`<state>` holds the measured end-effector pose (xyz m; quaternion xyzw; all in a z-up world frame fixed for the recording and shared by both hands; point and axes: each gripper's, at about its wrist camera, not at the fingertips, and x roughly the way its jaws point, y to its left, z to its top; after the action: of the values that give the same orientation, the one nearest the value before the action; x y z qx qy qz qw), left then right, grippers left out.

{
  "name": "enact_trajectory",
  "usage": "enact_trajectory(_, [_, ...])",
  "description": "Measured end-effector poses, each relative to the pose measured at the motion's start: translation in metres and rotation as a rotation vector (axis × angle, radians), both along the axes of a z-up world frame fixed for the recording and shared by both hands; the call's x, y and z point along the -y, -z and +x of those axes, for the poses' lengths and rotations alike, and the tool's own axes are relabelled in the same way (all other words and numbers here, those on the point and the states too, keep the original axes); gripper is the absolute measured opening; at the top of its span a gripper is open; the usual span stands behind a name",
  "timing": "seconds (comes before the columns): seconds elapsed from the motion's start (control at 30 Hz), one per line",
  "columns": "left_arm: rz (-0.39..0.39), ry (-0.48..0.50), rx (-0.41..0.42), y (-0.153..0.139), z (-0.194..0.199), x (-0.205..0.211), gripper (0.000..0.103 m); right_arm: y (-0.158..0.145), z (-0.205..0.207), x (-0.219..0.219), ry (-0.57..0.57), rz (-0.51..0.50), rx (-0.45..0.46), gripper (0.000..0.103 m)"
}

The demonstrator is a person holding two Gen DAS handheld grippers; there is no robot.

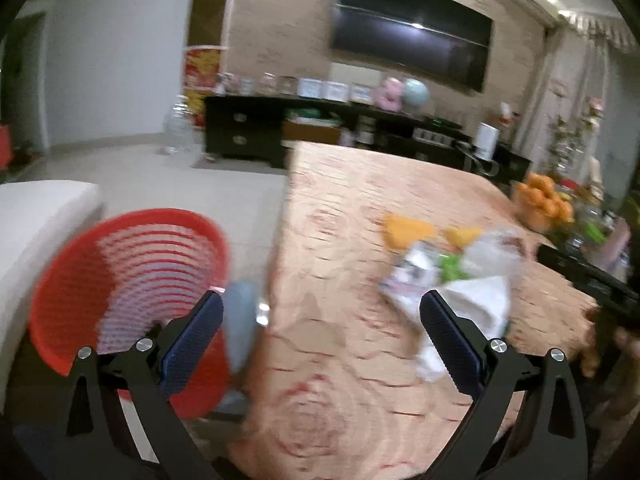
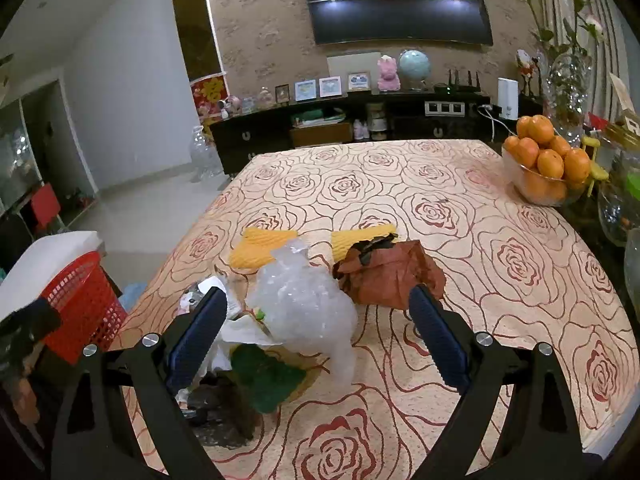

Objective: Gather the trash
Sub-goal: 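Move the left tool back to the table toward the white tissue, then grasp the white tissue with the left tool while the right tool grasps a black bag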

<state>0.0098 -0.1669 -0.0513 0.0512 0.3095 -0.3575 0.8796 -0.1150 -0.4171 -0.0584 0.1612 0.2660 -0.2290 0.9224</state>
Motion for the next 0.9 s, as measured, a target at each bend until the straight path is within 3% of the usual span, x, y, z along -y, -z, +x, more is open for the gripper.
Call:
enact_trajectory(0.27, [0.056, 0.174, -0.034, 0.013, -0.028, 0.071, 0.095, 0.002, -0.008, 0.013, 0.035, 0.039, 0.01, 0.09])
enact_trajectory(0.5, [0.144, 0.232, -0.094, 0.041, -0.027, 0.114, 0.091, 0.004, -0.008, 0.016, 0.036, 0.055, 0.008, 0.09])
enact_trajectory(0.57, [0.17, 0.23, -0.147, 0.054, -0.018, 0.117, 0.065, 0.005, -0.008, 0.017, 0.034, 0.059, 0.008, 0.09])
enact_trajectory(0.67, [0.181, 0.223, -0.226, 0.069, -0.008, 0.113, 0.04, 0.006, -0.007, 0.018, 0.032, 0.063, 0.007, 0.089])
enact_trajectory(0.73, [0.181, 0.212, -0.258, 0.076, -0.004, 0.11, 0.032, 0.007, -0.007, 0.018, 0.029, 0.066, 0.005, 0.089])
enact_trajectory(0.9, [0.153, 0.195, -0.252, 0.072, -0.003, 0.097, 0.027, 0.007, -0.005, 0.017, 0.025, 0.067, 0.002, 0.089])
